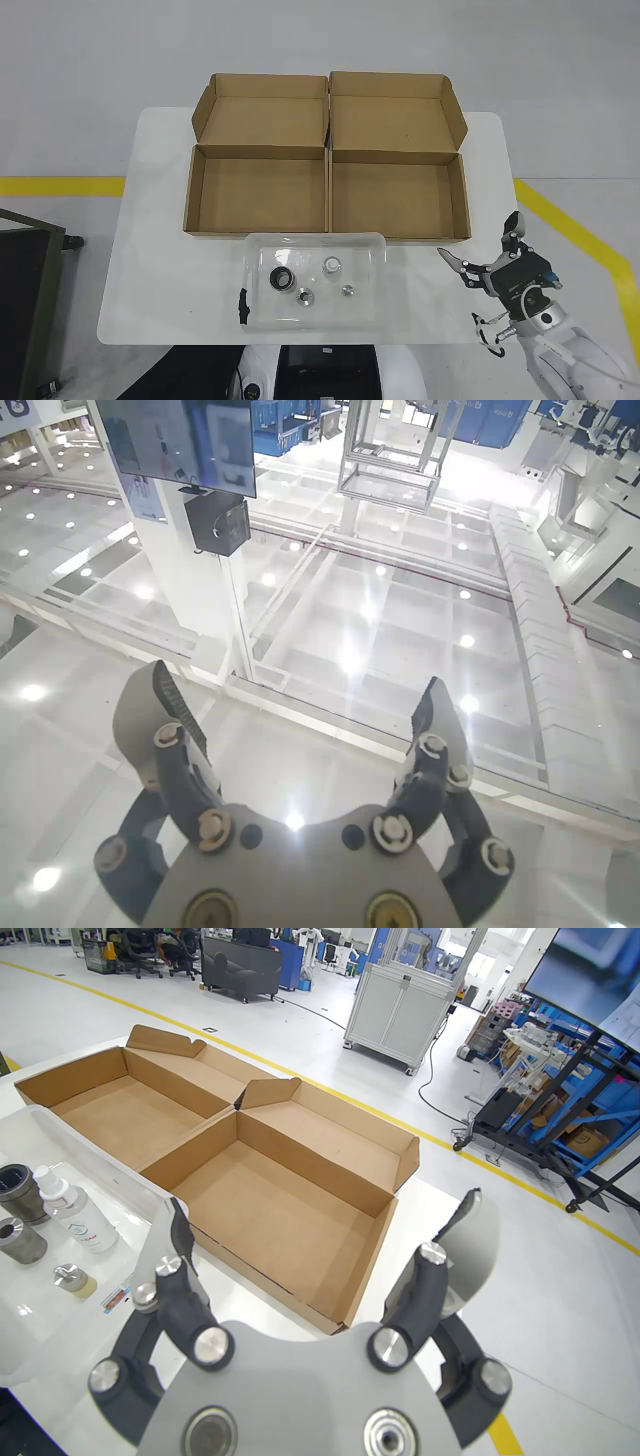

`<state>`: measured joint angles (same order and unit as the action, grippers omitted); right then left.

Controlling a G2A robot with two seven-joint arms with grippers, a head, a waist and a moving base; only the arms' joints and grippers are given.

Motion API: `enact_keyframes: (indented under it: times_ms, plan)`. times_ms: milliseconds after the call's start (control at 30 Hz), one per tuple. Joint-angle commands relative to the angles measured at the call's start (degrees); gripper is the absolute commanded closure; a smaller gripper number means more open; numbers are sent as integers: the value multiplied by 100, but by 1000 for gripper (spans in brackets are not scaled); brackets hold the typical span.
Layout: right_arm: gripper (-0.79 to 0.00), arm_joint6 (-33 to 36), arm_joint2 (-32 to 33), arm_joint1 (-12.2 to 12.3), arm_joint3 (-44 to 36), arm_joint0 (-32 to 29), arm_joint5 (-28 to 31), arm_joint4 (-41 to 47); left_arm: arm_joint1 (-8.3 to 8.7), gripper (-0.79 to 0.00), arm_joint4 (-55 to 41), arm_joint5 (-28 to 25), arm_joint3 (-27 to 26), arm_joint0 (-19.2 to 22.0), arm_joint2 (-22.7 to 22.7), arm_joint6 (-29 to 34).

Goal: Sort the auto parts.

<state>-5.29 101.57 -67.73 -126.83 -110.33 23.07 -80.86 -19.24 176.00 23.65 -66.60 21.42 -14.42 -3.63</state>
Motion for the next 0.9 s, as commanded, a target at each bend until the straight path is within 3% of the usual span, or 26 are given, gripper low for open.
enact_keyframes:
  times_ms: [0,133,367,700,867]
  plan:
    - [-784,0,0,0,0,0,0,0,0,-784,0,0,0,0,0,0]
    - [-785,15,-41,1,7,13,41,23,0,-785,0,0,0,0,0,0]
    - [-785,366,-584,58,-98,451,802,-441,0,-785,0,0,0,0,0,0]
    - [-785,1826,-1672,110,205,1368,2018,-297,0,-785,0,0,0,0,0,0]
    - [-785,2280,-2207,114,212,1763,2314,-301,0,-785,0,0,0,0,0,0]
